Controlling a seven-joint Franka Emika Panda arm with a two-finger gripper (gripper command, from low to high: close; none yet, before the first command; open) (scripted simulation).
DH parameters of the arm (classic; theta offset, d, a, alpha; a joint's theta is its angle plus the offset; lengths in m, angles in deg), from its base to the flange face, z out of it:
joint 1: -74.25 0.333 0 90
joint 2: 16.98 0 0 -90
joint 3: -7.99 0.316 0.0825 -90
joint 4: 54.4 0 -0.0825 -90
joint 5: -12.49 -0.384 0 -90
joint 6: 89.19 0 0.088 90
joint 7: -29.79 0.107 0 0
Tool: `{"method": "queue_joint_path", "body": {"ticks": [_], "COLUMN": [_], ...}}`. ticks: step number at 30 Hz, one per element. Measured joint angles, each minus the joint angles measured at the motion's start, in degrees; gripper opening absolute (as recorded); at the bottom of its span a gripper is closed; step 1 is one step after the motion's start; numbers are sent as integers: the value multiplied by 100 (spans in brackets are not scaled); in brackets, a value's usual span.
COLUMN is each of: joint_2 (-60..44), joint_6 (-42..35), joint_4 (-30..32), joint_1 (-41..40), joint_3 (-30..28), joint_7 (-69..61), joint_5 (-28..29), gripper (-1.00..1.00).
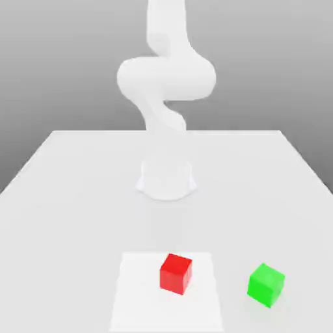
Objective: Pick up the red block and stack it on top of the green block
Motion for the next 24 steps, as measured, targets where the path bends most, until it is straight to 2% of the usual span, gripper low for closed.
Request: {"method": "queue_joint_path", "body": {"ticks": [7, 12, 16, 19, 24], "joint_2": [-1563, -2612, -3429, -4023, -5022], "joint_6": [866, 1471, 1970, 2346, 3161], "joint_4": [837, 1413, 1880, 2232, 2223], "joint_1": [104, 104, 76, 46, 121], "joint_3": [9, 163, 271, 271, 153], "joint_7": [443, 920, 1510, 2158, 2462], "joint_5": [-516, -626, -423, 19, 302], "gripper": [0, 0, 0, 0, 0]}}
